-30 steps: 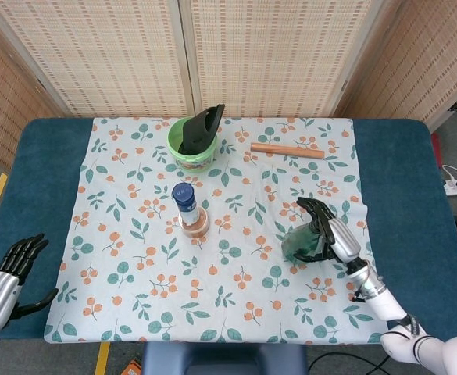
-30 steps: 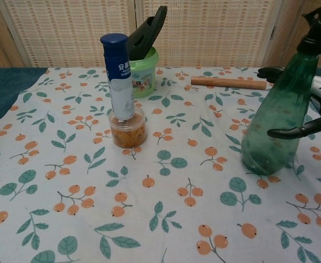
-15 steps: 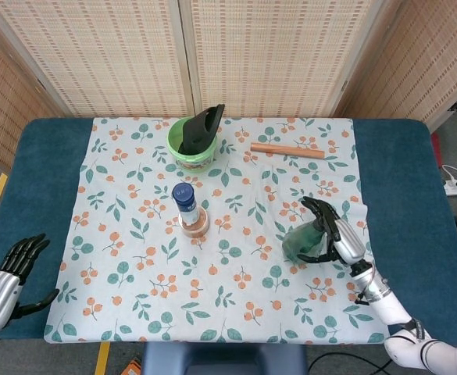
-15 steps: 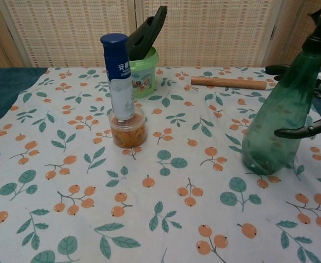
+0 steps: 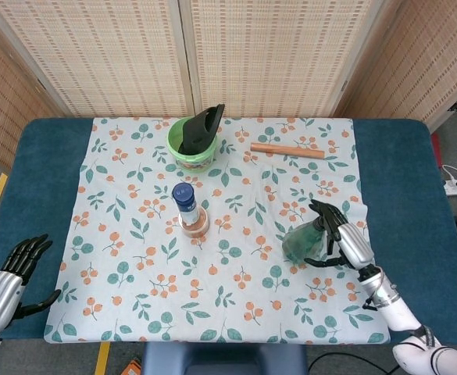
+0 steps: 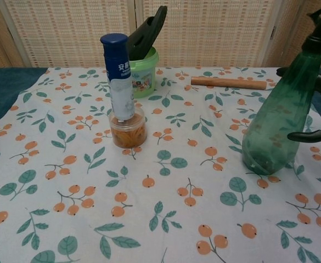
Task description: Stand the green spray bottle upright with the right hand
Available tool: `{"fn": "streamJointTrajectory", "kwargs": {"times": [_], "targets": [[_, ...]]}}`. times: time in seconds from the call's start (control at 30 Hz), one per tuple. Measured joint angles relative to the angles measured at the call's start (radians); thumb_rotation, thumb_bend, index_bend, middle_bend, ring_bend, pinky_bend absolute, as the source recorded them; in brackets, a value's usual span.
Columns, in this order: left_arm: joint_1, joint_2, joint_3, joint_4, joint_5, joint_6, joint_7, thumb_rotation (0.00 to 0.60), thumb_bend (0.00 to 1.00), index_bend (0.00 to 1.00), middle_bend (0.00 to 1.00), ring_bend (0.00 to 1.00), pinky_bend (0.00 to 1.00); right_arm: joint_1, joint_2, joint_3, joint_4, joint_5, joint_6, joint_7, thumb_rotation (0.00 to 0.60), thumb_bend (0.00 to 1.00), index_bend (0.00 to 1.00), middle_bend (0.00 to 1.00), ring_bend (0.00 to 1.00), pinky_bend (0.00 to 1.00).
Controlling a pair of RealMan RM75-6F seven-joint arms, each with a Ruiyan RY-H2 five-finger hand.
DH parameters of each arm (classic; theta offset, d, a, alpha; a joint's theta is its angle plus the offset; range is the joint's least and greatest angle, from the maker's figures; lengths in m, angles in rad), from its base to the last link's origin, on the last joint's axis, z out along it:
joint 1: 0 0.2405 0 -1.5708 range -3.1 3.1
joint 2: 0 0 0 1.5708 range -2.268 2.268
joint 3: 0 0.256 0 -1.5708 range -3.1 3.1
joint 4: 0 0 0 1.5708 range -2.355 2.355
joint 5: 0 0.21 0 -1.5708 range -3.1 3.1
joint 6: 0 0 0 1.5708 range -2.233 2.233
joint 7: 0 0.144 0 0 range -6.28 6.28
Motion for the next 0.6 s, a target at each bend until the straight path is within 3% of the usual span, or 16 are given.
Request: {"fn": "streamJointTrajectory", "kwargs": {"times": [0.4,0.6], "targets": [[-0.001,0.000,0.004,-0.006,0.005,-0.003,0.015,0.600,0.22,0.00,0.00,0.00,0.00,-0.065,0.220,-0.043,-0.201,0.002,0.008,-0.095,0.600,0.00,0.00,0.00,0.00,0.00],[0.002,0.000,0.007,-0.012,0.010,0.004,0.027,0.600,0.21,0.00,0.00,0.00,0.00,-0.121,0.304,-0.061,-0.234,0.020,0.023,-0.101,0.600,0.00,0.00,0.00,0.00,0.00]]}}
